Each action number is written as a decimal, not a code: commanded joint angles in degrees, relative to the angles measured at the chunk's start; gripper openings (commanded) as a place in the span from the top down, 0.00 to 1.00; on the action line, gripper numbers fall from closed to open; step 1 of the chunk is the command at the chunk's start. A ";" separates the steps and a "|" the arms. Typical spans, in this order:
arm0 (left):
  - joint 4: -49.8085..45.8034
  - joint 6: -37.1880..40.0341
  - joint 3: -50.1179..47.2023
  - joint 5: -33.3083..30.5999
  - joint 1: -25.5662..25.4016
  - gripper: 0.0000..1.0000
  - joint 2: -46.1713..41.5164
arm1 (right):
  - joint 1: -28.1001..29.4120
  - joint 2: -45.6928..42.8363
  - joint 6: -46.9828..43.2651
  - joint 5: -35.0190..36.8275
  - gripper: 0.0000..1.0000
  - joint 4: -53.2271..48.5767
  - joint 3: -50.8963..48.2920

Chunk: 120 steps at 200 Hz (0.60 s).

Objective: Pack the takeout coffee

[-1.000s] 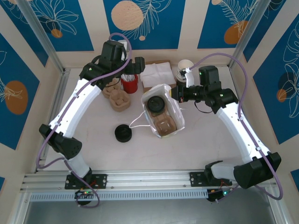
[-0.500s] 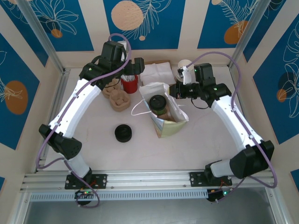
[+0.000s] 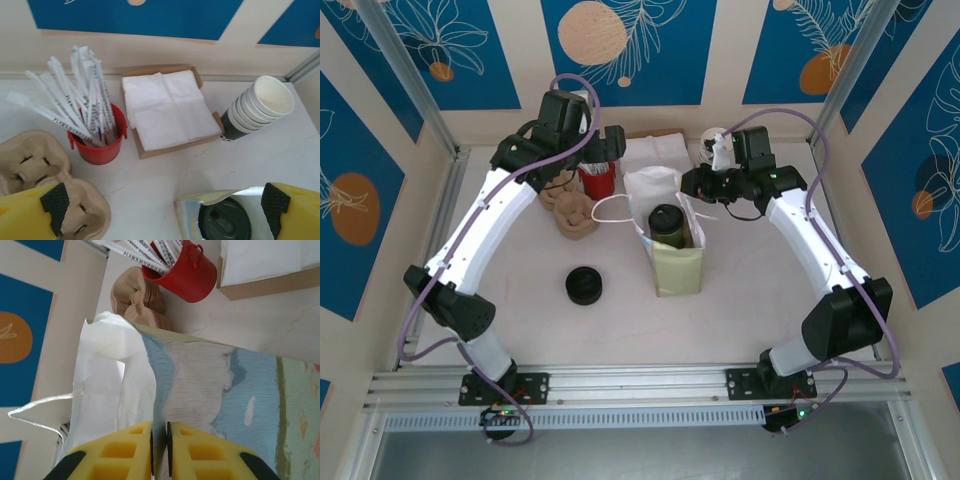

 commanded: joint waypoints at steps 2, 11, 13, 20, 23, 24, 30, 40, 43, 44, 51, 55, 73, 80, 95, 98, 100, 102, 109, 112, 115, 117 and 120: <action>-3.61 -3.41 3.04 -5.29 2.38 0.00 2.48 | -0.49 1.03 3.60 -1.00 0.79 -0.78 2.66; -4.85 -4.87 3.73 -6.99 3.23 0.00 3.26 | -0.71 1.51 4.45 -1.18 0.76 -1.12 3.26; -5.06 -5.22 3.81 -7.27 3.43 0.00 3.39 | -0.78 1.56 4.63 -1.17 0.75 -1.19 3.34; -5.79 -6.38 4.20 -8.19 4.24 0.00 3.96 | -0.93 1.85 5.09 -1.62 0.72 -1.24 3.69; -5.86 -6.76 4.26 -8.25 4.53 0.00 4.15 | -1.02 1.93 5.23 -1.81 0.71 -1.24 3.80; -5.82 -6.87 4.31 -8.26 4.63 0.00 4.18 | -1.05 1.95 5.28 -1.87 0.70 -1.24 3.86; -5.87 -7.31 4.28 -8.41 5.33 0.00 4.53 | -1.11 2.04 5.40 -1.93 0.68 -1.39 4.13; -5.63 -7.77 4.23 -8.71 6.25 0.00 4.83 | -1.32 1.97 5.41 -1.77 0.63 -1.59 4.32; -5.40 -7.82 4.24 -8.83 6.47 0.00 4.90 | -1.39 1.89 5.37 -1.76 0.61 -1.59 4.36; -5.32 -7.79 4.17 -8.81 6.61 0.00 4.91 | -1.41 1.88 5.35 -1.76 0.61 -1.59 4.36; -4.70 -7.46 4.14 -8.83 7.02 0.00 5.08 | -1.60 1.64 5.31 -1.63 0.58 -1.80 4.41; -4.33 -7.16 4.18 -8.73 7.26 0.00 5.11 | -1.77 1.57 5.25 -1.49 0.56 -1.96 4.38; -3.64 -6.34 4.83 -8.79 7.93 0.00 5.52 | -2.52 0.88 5.03 -1.25 0.51 -2.46 4.19; -3.14 -5.63 4.82 -8.76 8.13 0.00 5.62 | -2.68 0.63 4.75 -1.03 0.49 -2.84 4.21; -3.05 -4.83 5.22 -9.21 8.52 0.00 6.04 | -3.08 0.03 4.08 -0.24 0.46 -3.98 4.32; -3.13 -4.67 5.26 -9.33 8.71 0.00 6.13 | -3.24 -0.07 3.90 -0.06 0.45 -4.23 4.24; -3.20 -4.62 5.35 -9.45 8.75 0.00 6.19 | -3.26 -0.20 3.79 0.03 0.45 -4.36 4.22; -3.33 -4.61 5.47 -9.51 8.77 0.00 6.23 | -3.36 -0.23 3.65 0.12 0.45 -4.48 4.20; -3.61 -4.43 5.59 -9.98 9.04 0.00 6.49 | -3.55 -0.40 3.33 0.41 0.44 -5.08 4.31; -3.71 -4.34 5.70 -10.13 9.14 0.00 6.57 | -3.70 -0.49 3.15 0.58 0.43 -5.37 4.40; -3.79 -4.25 5.75 -10.31 9.28 0.00 6.66 | -3.77 -0.58 3.01 0.69 0.43 -5.59 4.38; -3.83 -4.25 5.72 -10.51 9.31 0.00 6.68 | -3.86 -0.65 2.93 0.77 0.43 -5.73 4.41; -3.84 -4.07 5.70 -10.67 9.45 0.00 6.76 | -4.02 -0.73 2.71 0.79 0.42 -5.81 4.51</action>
